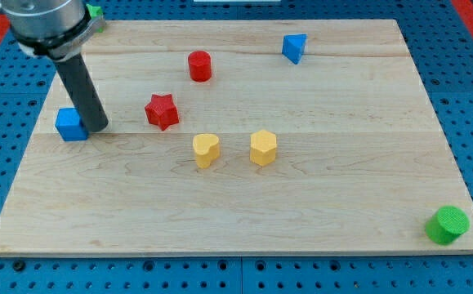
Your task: Move the blue cube to the bottom left of the board
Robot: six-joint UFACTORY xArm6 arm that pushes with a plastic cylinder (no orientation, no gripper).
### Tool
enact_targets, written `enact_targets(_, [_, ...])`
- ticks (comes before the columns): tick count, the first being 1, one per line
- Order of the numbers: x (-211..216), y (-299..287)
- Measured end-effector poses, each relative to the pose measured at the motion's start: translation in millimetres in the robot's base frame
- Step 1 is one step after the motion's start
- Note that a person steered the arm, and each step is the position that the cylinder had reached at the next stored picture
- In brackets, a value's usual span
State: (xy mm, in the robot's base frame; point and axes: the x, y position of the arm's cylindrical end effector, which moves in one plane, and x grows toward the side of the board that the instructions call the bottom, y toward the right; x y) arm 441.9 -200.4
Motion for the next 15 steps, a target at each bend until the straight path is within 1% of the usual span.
enact_targets(1, [10, 1])
enact_targets(2, [-32, 56])
enact_targets(3, [-83, 74])
enact_targets(4, [-87, 16])
enact_targets(5, [-75, -27])
enact_targets(7, [1, -29])
enact_targets(9, [51, -29])
enact_targets(11, [50, -29])
enact_targets(12, [34, -29])
enact_targets(13, [34, -39])
enact_targets(14, [41, -68])
enact_targets(15, [50, -82])
